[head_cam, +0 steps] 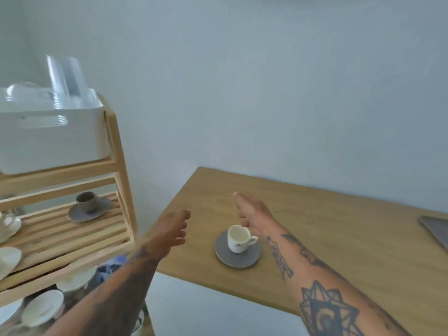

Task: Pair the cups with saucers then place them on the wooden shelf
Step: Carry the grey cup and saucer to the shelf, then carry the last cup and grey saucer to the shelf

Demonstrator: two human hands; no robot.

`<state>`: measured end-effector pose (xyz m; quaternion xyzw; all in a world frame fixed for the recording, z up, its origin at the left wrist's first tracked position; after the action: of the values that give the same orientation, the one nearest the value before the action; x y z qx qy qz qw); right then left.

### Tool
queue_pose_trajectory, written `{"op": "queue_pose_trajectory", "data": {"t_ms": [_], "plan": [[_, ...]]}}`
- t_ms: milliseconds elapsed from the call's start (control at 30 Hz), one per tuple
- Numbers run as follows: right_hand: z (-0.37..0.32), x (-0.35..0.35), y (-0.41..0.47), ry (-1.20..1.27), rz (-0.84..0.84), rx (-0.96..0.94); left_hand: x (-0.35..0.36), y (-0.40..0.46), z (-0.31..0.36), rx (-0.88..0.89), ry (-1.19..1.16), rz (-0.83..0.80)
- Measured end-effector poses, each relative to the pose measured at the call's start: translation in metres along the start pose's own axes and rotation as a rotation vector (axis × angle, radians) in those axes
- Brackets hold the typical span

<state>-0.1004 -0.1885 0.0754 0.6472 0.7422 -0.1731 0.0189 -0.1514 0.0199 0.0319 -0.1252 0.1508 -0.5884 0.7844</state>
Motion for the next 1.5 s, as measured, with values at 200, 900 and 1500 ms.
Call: {"op": "queue_pose_trajectory", "data": {"t_ms": [200,900,1500], "plan": [[0.090,-0.069,0.001,0.001,0.173,0.304,0.066,0.038,-0.022,0.018,0.296,-0.128],[0.122,-0.022,0.036,0.160,0.135,0.283,0.094,0.084,-0.026,-0.056,0.250,-0.418],[0.015,0.032,-0.048,0.055,-0.143,-0.010,-0.023,-0.068,0.020,0.092,0.151,-0.087]]}}
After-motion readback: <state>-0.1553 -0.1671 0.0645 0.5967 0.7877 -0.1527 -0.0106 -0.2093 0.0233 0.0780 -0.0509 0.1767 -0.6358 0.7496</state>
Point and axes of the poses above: each hand's wrist, its own y-axis towards the middle knuckle, its own x-axis out of the palm, z = x × y, the point moved 1 cm from there along y, towards the middle knuckle, and after that the axes turned 4 degrees about -z, right-handed, at the moved point
